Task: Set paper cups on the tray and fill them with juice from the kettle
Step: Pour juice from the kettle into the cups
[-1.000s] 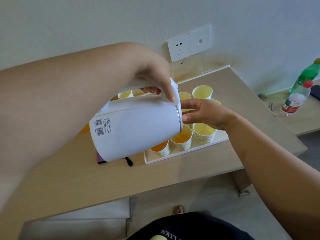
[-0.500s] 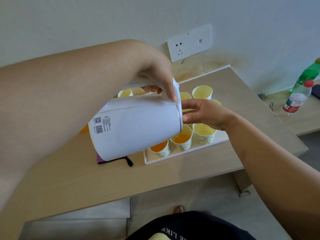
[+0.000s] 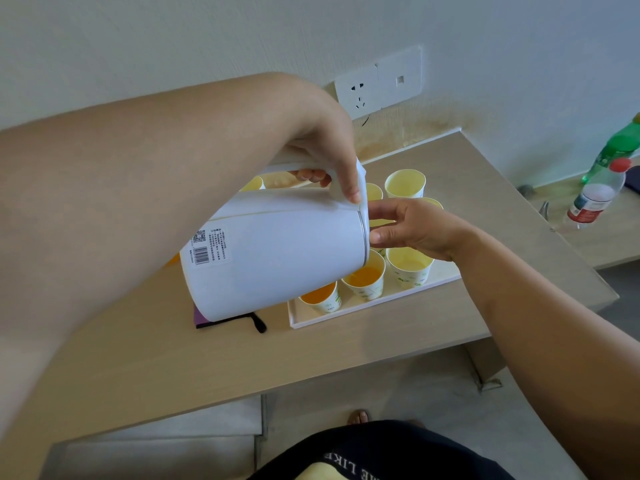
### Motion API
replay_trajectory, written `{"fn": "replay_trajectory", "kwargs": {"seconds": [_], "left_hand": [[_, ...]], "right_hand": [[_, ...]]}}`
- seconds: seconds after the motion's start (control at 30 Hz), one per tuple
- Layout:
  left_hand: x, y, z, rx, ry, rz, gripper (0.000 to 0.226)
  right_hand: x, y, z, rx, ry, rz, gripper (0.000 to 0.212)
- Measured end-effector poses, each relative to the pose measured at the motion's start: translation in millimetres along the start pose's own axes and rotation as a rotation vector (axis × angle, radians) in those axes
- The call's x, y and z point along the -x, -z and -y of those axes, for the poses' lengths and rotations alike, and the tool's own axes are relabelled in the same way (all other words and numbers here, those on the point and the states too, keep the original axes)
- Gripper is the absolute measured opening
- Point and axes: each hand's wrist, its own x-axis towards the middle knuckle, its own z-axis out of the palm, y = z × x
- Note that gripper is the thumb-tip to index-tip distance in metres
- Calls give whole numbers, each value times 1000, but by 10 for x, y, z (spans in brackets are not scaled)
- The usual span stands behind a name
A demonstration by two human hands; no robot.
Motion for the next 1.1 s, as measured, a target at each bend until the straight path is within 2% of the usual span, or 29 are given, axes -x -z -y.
{"fn": "replay_trajectory", "kwargs": {"seconds": [0.43,0.93,1.1], "left_hand": [[-39,5,-43,-13,4,5,39],[-44,-23,-47,17,11,31,40],[9,-66,145,128,1,11,39]], "right_hand": [[30,-3,12,1,15,15,45],[70,11,45,14,-2,7,49],[44,19,99,18,-18,10,57]]}}
